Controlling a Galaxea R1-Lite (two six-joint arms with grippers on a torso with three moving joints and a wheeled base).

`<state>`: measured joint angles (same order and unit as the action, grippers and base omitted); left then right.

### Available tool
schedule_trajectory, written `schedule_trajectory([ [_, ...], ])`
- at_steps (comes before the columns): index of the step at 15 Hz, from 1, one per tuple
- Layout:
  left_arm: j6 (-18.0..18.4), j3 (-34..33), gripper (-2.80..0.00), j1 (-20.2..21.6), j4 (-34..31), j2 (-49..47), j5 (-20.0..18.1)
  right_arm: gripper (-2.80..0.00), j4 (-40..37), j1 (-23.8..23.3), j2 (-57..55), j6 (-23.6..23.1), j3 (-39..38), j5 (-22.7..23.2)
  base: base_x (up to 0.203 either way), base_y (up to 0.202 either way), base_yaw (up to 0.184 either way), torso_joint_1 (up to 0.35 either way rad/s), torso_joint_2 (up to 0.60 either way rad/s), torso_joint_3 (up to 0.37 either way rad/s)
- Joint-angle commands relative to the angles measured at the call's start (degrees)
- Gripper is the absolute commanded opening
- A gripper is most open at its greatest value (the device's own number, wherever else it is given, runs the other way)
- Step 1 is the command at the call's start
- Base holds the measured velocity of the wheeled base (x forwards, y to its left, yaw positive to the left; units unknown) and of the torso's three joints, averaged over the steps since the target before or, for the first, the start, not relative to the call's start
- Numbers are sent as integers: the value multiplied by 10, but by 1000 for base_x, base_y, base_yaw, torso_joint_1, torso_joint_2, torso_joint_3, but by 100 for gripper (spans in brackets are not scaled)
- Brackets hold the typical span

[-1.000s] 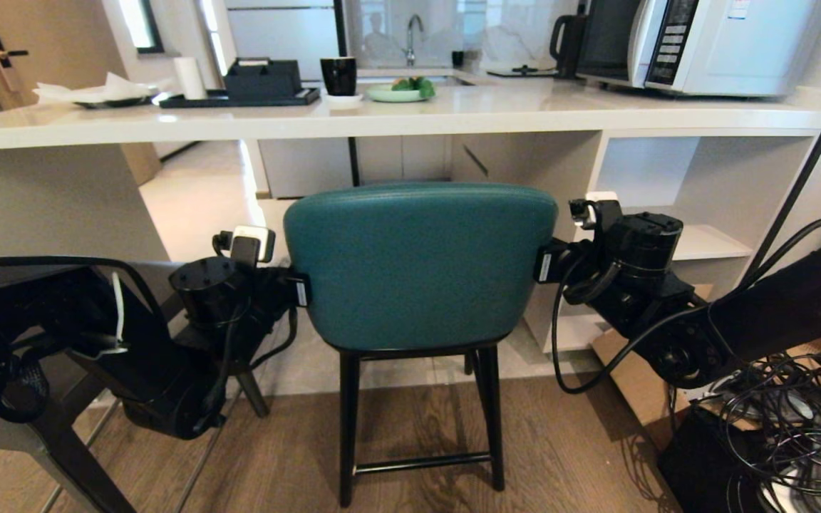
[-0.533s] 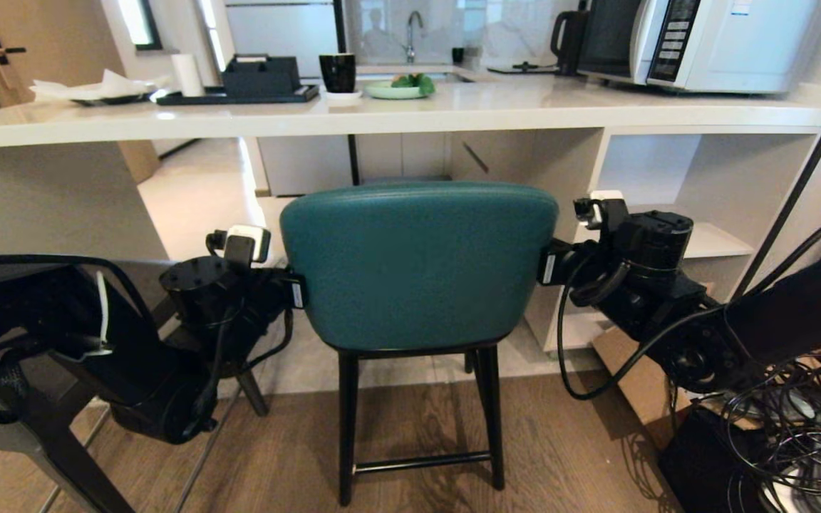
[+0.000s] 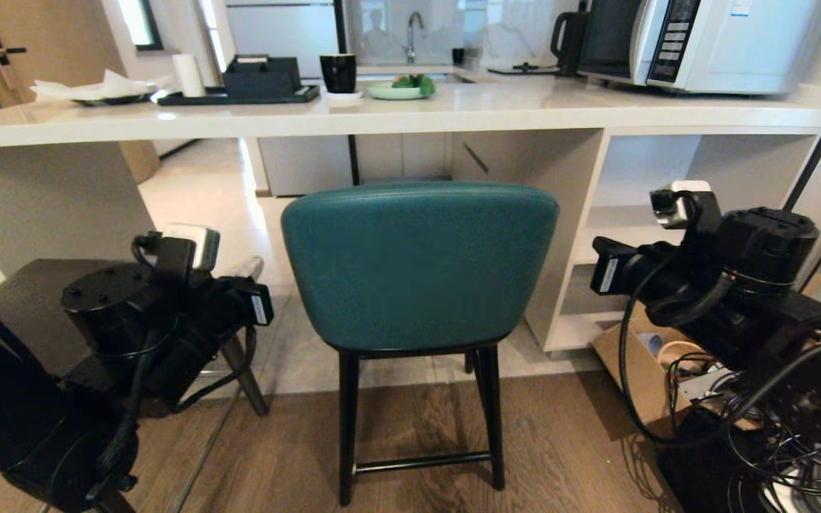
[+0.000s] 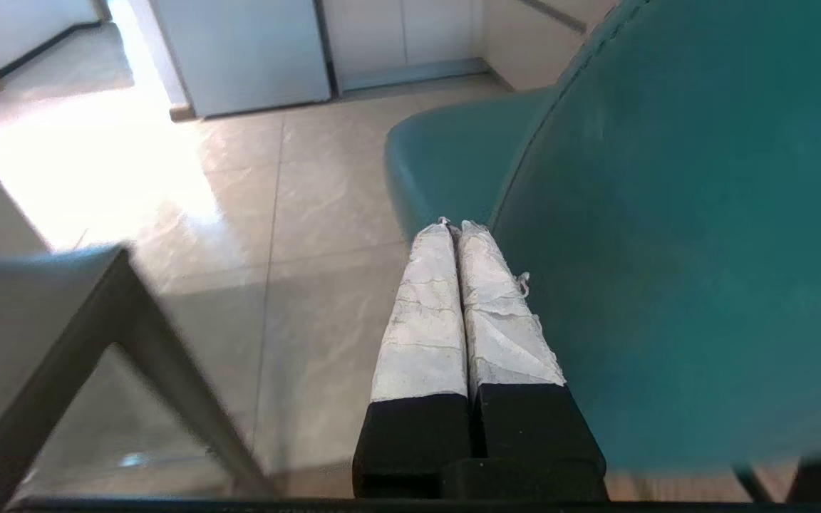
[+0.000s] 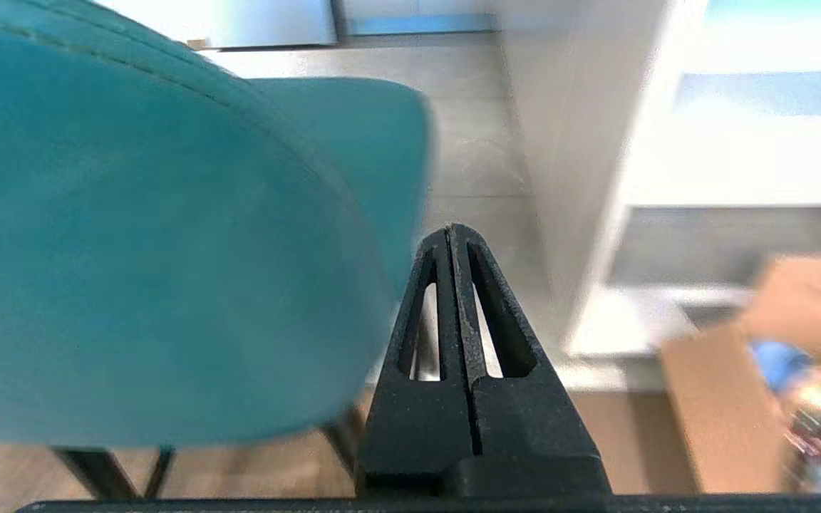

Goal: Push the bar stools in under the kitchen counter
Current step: Push the blue chair back under the dining table

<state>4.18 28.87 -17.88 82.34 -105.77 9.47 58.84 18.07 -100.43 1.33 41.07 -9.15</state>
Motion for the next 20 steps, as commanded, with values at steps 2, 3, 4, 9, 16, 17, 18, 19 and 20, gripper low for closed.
schedule_trajectory([
  [2,-1,-81,-280,2,5,89,17,-280,5,0,96,0,-79,-26,0,0,0,0,0,0],
  [3,-1,-112,-280,3,5,117,25,-280,5,0,128,1,-110,-31,0,0,0,0,0,0],
  [4,-3,-135,-280,3,5,143,29,-280,4,0,161,1,-134,-34,0,0,0,0,0,0],
  [9,-9,-228,-280,1,-9,288,68,-280,-120,-1,363,-8,-192,-52,0,0,0,0,0,0],
  [16,-9,-236,-280,2,-26,296,72,-280,-199,-8,410,-8,-202,-55,39,0,1,-1,0,2],
  [17,-9,-236,-280,2,-26,295,72,-280,-199,-8,408,-8,-202,-54,192,0,-1,11,4,1],
  [18,-9,-234,-280,2,-26,295,72,-280,-199,-8,408,-8,-202,-54,196,0,3,11,1,4],
  [19,-10,-233,-280,2,-26,295,71,-280,-199,-8,408,-8,-202,-54,196,0,1,2,2,0],
  [20,-10,-235,-280,2,-26,295,71,-280,-200,-8,408,-7,-202,-54,189,0,3,2,-2,-1],
])
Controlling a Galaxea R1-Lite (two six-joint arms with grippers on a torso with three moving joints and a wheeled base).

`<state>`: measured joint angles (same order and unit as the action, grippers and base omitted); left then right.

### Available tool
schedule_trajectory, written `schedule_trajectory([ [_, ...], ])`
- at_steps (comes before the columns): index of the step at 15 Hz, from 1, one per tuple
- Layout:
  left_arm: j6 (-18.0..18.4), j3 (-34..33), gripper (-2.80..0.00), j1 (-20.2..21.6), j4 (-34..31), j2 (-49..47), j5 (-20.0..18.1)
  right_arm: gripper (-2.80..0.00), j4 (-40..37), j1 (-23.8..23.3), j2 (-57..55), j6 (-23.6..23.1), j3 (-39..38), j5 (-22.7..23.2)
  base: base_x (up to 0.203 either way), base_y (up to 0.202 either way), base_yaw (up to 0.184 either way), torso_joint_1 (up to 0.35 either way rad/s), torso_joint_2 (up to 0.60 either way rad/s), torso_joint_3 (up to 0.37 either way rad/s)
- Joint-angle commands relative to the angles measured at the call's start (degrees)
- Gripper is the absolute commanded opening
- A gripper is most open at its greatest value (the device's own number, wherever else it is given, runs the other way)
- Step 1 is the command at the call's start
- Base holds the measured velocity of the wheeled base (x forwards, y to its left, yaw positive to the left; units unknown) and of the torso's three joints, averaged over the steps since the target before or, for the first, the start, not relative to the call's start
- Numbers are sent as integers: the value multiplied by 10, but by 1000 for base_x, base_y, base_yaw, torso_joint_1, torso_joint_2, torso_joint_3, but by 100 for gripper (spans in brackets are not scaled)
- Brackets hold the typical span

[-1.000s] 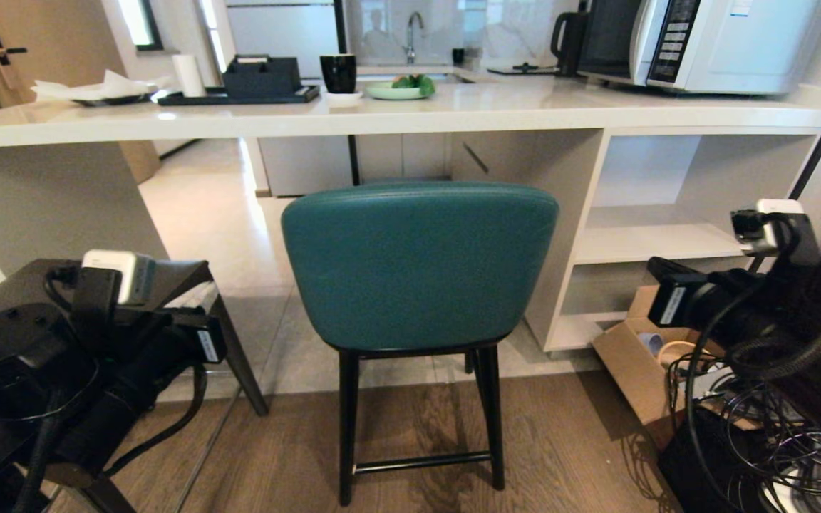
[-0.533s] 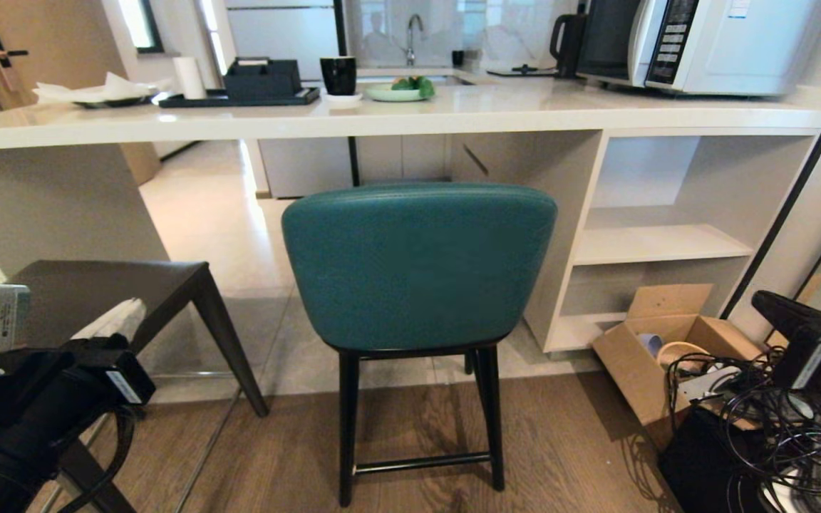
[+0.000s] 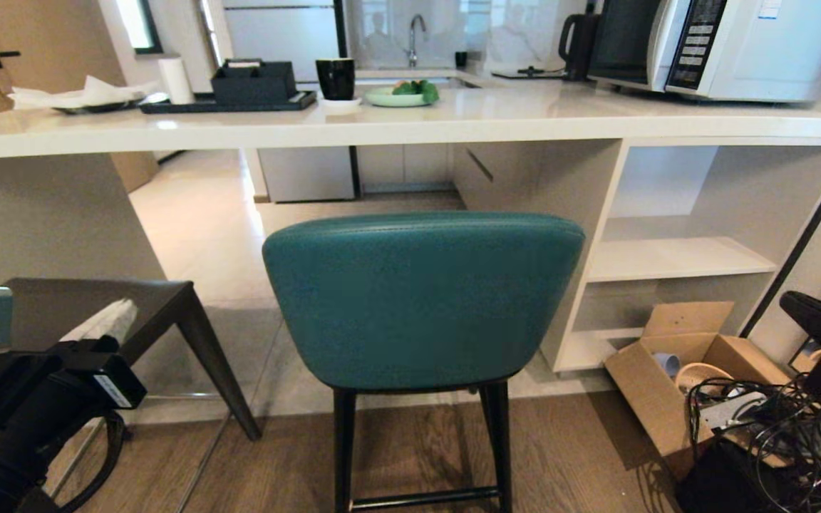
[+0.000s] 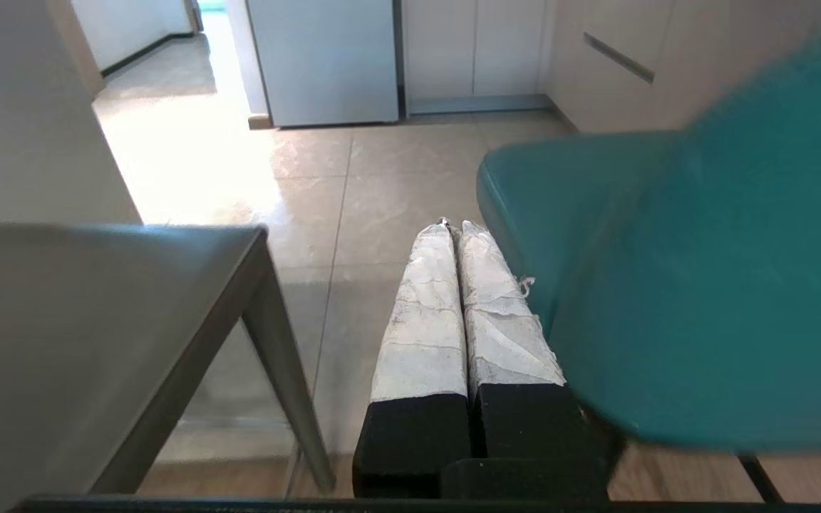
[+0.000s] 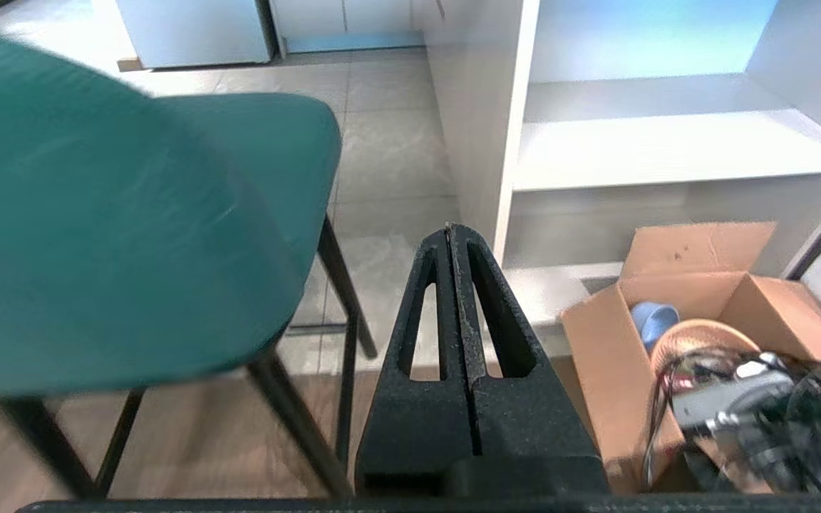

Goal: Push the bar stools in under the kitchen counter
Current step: Push the blue chair back under the dining table

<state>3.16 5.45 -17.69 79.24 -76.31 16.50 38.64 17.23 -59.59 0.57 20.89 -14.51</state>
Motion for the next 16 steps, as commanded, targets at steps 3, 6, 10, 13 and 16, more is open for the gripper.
schedule_trajectory([
  [3,0,-4,-280,0,5,0,1,-280,2,2,-6,2,-1,-1,193,0,2,4,4,4],
  [6,-1,-10,-280,-2,6,1,-1,-280,2,2,-7,2,-4,-1,194,0,2,1,2,2],
  [10,-12,-20,-280,-5,6,-4,-2,-280,1,6,-14,6,-15,2,77,0,0,3,1,3],
  [13,-19,-24,-280,-28,5,-25,-2,-280,4,9,-55,8,-7,1,0,0,0,0,0,0],
  [16,-32,-30,-280,-42,6,-80,1,-280,9,36,-125,23,3,5,0,0,0,0,0,0],
])
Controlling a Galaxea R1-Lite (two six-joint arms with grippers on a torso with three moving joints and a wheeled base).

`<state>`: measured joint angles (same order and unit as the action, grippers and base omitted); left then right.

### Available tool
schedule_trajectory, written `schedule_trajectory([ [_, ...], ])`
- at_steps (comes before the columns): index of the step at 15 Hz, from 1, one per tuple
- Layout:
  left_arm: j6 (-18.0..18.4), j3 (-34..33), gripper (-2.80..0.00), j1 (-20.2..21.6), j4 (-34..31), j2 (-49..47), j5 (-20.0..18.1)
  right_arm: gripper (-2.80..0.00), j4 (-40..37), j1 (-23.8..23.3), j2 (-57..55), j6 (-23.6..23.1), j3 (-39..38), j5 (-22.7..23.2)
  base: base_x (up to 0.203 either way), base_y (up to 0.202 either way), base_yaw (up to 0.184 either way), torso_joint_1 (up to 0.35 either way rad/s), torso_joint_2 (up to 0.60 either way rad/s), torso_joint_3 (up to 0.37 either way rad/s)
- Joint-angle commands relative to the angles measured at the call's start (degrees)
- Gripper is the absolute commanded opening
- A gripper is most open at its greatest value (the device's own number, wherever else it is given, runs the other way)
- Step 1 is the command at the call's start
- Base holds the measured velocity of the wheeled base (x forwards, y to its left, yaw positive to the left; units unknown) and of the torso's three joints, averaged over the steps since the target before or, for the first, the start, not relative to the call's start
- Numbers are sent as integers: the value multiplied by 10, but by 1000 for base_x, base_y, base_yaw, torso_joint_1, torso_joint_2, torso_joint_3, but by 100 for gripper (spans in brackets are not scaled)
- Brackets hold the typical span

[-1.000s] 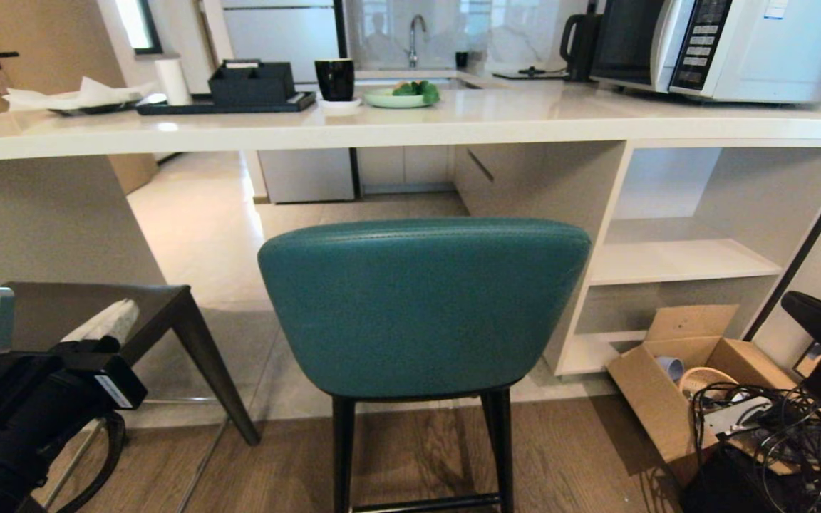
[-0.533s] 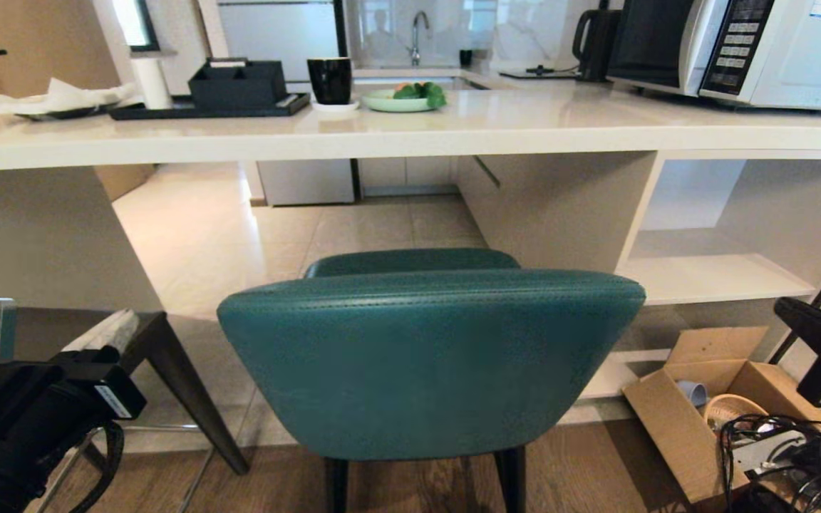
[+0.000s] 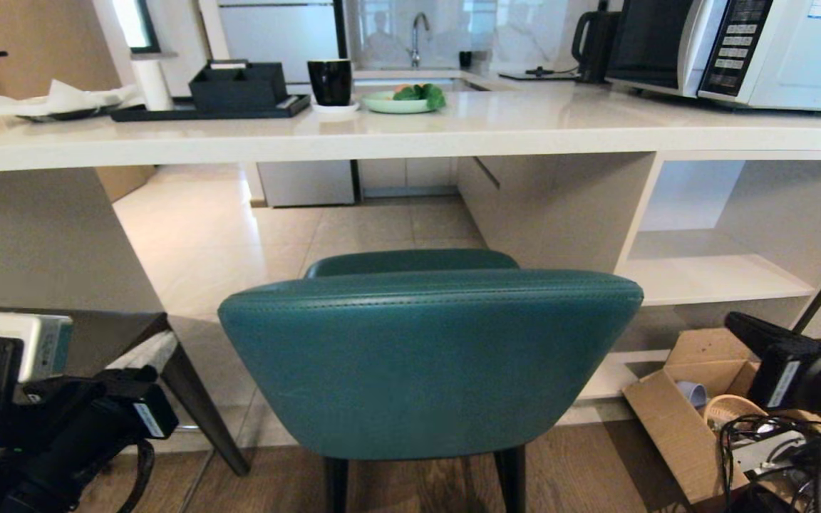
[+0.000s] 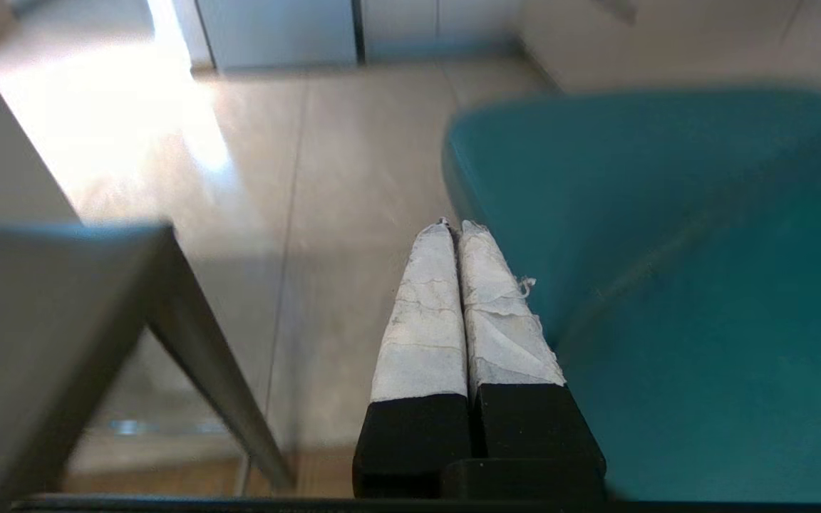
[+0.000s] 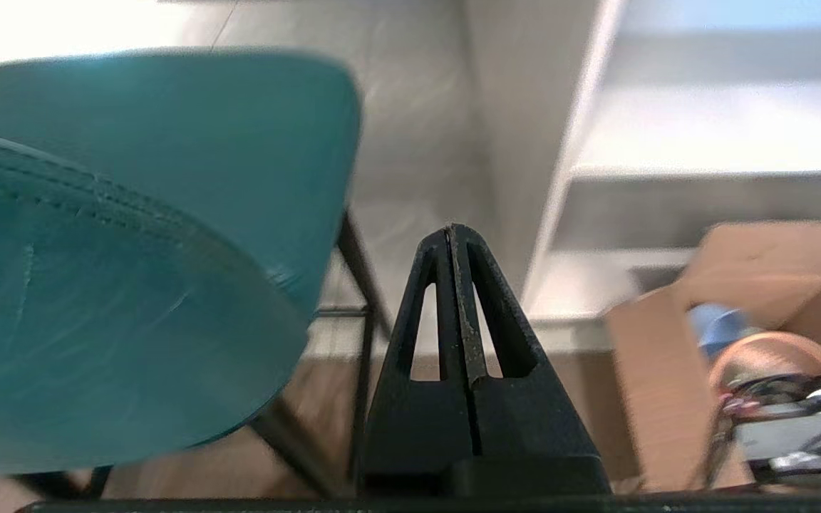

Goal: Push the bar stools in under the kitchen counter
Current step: Push the blue chair back under the dining table

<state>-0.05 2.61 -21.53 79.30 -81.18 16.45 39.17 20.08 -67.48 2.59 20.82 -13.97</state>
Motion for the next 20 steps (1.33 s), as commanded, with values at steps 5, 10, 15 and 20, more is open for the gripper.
schedule_trajectory([
  [5,-8,74,-280,-15,20,-104,-1,-280,64,57,-158,14,56,-2,0,0,0,0,0,0],
  [10,-8,128,-280,-34,20,-170,-2,-280,73,85,-220,16,86,0,0,0,0,0,0,0],
  [15,-8,183,-280,-33,21,-224,-1,-280,93,86,-263,17,118,-1,0,0,0,0,0,0],
  [20,-7,252,-280,-22,20,-269,0,-280,95,82,-319,17,177,-2,0,0,0,0,0,0],
])
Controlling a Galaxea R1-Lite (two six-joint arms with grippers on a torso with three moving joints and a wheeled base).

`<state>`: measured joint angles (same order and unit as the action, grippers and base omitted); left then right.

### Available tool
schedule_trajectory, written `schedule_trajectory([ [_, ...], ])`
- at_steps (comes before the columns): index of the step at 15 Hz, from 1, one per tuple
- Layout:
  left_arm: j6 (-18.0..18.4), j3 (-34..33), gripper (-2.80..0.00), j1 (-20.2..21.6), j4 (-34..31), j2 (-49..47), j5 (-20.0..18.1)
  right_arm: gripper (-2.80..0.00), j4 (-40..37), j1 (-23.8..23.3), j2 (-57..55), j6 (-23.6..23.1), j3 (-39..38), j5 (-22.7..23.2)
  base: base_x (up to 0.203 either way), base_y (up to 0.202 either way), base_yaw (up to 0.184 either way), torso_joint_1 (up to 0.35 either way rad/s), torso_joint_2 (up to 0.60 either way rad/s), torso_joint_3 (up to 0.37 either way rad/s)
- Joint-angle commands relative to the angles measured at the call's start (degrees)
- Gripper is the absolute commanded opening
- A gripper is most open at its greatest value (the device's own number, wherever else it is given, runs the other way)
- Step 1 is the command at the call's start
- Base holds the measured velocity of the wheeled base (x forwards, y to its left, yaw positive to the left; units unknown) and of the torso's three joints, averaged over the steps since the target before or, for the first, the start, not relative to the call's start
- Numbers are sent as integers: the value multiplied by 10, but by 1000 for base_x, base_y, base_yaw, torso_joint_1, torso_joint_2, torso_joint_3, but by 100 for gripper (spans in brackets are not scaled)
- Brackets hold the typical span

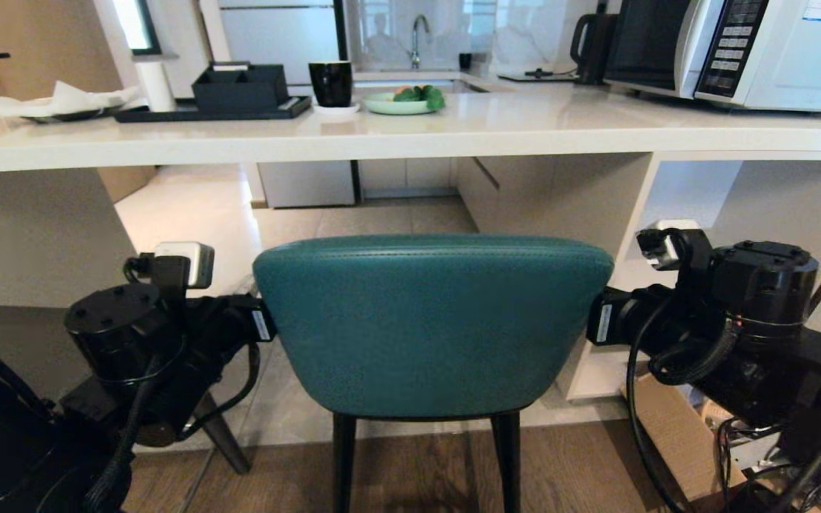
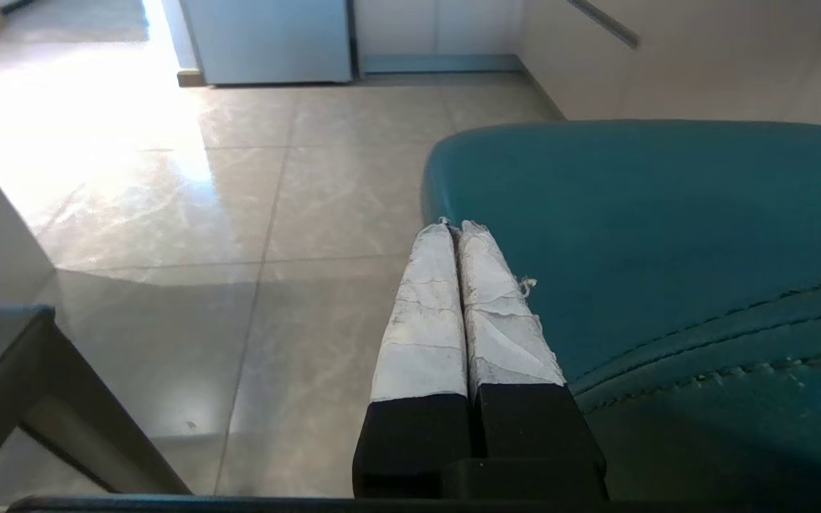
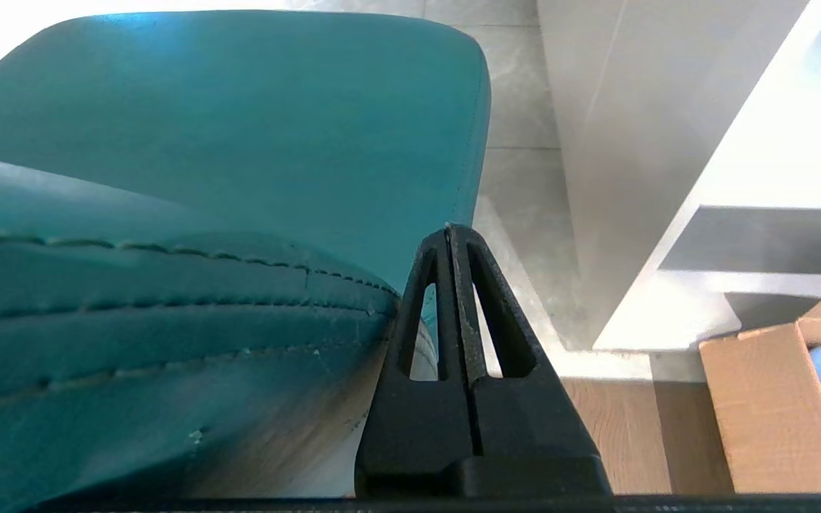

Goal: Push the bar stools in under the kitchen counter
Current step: Push the blue chair back under the dining table

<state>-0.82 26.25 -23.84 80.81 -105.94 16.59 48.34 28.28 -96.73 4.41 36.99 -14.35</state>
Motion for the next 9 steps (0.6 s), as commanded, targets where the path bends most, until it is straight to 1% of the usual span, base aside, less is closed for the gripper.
schedule_trajectory([
  [1,1,38,-280,7,4,-39,-1,-280,4,-1,-39,-1,31,1,0,0,0,0,0,0],
  [3,2,89,-280,21,2,-82,-3,-280,4,-6,-72,-1,60,1,0,0,0,0,0,0],
  [7,4,208,-280,41,-16,-149,-4,-280,3,-37,-146,-2,163,3,0,0,0,0,0,0],
  [9,4,252,-280,44,-25,-169,-4,-280,0,-45,-169,-3,208,3,0,0,0,0,0,0],
])
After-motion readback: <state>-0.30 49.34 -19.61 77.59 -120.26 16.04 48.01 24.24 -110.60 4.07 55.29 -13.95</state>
